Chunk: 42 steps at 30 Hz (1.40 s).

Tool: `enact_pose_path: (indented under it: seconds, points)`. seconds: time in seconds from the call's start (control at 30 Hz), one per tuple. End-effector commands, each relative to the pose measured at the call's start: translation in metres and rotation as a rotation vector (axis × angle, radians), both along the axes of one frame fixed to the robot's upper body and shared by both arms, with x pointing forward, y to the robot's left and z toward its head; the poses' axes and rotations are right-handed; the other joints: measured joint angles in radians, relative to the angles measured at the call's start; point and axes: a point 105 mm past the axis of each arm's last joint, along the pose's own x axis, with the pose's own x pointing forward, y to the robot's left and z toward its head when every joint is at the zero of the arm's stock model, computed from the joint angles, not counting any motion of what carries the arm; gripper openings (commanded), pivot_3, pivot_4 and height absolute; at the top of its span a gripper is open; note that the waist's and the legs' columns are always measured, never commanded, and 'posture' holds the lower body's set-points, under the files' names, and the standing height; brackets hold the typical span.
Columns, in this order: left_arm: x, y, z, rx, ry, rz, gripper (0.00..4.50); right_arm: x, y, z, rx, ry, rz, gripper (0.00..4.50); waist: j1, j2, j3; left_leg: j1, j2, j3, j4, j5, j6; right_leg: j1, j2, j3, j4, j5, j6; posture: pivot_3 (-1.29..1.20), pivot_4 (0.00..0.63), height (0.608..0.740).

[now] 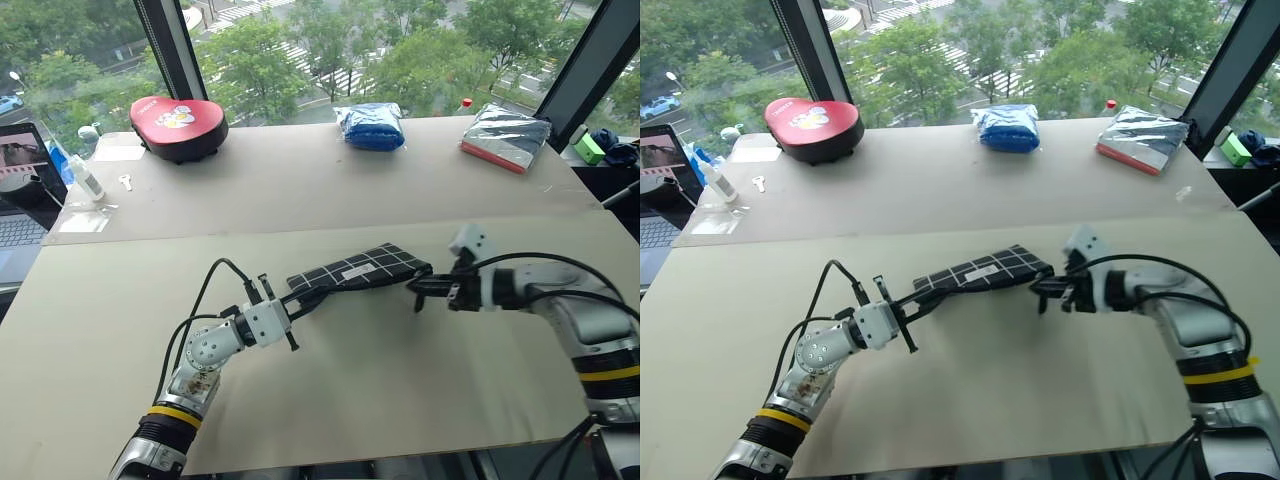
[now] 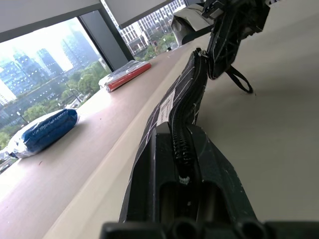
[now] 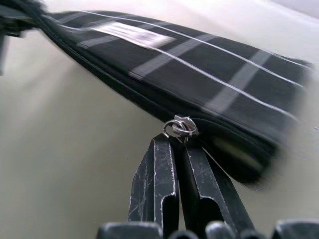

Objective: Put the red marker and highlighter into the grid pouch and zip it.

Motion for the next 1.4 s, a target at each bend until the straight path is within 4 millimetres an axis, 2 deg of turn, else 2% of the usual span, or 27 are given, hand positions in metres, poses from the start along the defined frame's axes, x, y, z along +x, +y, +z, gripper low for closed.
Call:
enact_pose_path:
  seconds: [0.03,0.17,0.3,0.33,0.37,0.47,0.57,0.67,0.77,0.9,1.1,1.3,1.4]
  points:
    - [0.002,0.006,0.008,-0.015,-0.027,0.017,0.00,0.011,-0.021,0.024,-0.007,-0.099,-0.075,0.13,0.001,0.000,0.000,0.000,0.000,0.000,0.000,0.000,0.000,0.000,0.000,0.000,0.000,0.000,0.000,0.00,0.150,0.740]
    - [0.002,0.005,0.008,-0.014,-0.028,0.011,0.00,0.014,-0.008,0.022,0.017,-0.129,-0.054,0.13,0.003,0.000,0.000,-0.001,0.000,0.000,0.000,0.000,0.000,0.000,0.000,0.000,0.000,0.000,0.000,0.00,0.150,0.740]
    - [0.003,0.003,0.009,-0.013,-0.032,0.005,0.00,0.012,0.005,0.021,0.068,-0.126,-0.013,1.34,0.003,0.000,0.000,-0.001,0.000,0.000,0.000,0.000,0.000,0.000,-0.001,0.000,0.000,0.000,0.000,0.00,0.150,0.740]
    - [0.003,0.003,0.009,-0.012,-0.033,0.004,0.00,0.012,0.006,0.020,0.077,-0.120,-0.019,1.83,0.003,0.000,0.000,-0.001,0.000,0.000,0.000,0.000,0.000,0.000,-0.001,0.000,0.000,0.000,0.000,0.00,0.150,0.740]
    - [0.003,0.003,0.009,-0.011,-0.033,0.002,0.00,0.008,0.006,0.020,0.099,-0.090,-0.006,2.01,0.003,0.000,0.000,-0.001,0.000,0.000,0.000,0.000,0.000,0.000,-0.001,0.000,0.000,0.000,0.000,0.00,0.150,0.740]
    - [0.002,0.003,0.009,-0.008,-0.034,-0.003,0.00,0.000,0.005,0.019,0.143,-0.025,0.004,3.04,0.003,0.000,0.000,-0.001,0.000,0.000,0.000,0.000,0.000,0.000,-0.001,0.000,0.000,0.000,0.000,0.00,0.150,0.740]
    - [0.001,0.003,0.009,-0.006,-0.034,-0.008,0.00,-0.014,0.002,0.026,0.173,0.002,0.061,3.04,0.006,0.000,0.000,-0.001,0.000,0.000,0.001,0.000,0.000,0.000,-0.001,0.000,0.000,0.000,0.000,0.00,0.150,0.740]
    - [-0.002,0.001,0.008,0.002,-0.032,-0.032,0.00,-0.019,-0.027,0.034,0.117,-0.024,0.008,3.04,0.009,0.000,0.000,-0.001,0.000,0.000,0.001,0.000,0.001,0.000,-0.001,0.000,-0.001,0.000,0.000,0.00,0.150,0.740]
    - [-0.013,-0.001,0.000,0.069,-0.036,-0.119,0.00,-0.027,-0.054,0.036,0.056,-0.037,-0.036,3.04,0.010,0.000,0.000,-0.001,0.000,0.000,0.001,-0.001,0.001,0.000,-0.001,0.000,-0.001,0.000,0.000,0.00,0.150,0.740]
    - [-0.019,0.005,-0.007,0.160,-0.067,-0.192,0.00,-0.032,-0.071,0.038,0.020,-0.051,-0.076,3.04,0.006,0.000,0.000,0.000,0.000,0.001,0.000,-0.001,0.001,0.000,-0.001,0.000,-0.001,0.000,0.000,0.00,0.150,0.740]
    - [-0.026,0.012,-0.009,0.224,-0.116,-0.296,0.00,-0.035,-0.070,0.039,0.034,-0.066,-0.092,3.04,0.004,0.000,0.000,0.000,0.000,0.002,0.000,-0.001,0.002,0.000,-0.001,0.000,0.000,0.000,0.000,0.00,0.150,0.740]
    - [-0.028,0.008,-0.005,0.219,-0.157,-0.373,0.00,-0.043,-0.058,0.042,0.112,-0.064,-0.068,3.04,0.007,0.000,0.000,-0.001,0.000,0.001,0.001,-0.001,0.002,0.000,-0.002,0.000,-0.001,0.000,0.000,0.00,0.150,0.740]
    - [-0.024,0.008,-0.011,0.230,-0.140,-0.392,0.00,-0.046,-0.050,0.036,0.115,-0.041,-0.042,3.04,0.007,0.000,0.000,-0.001,0.000,0.001,0.001,-0.001,0.002,0.000,-0.002,0.000,-0.001,0.000,0.000,0.00,0.150,0.740]
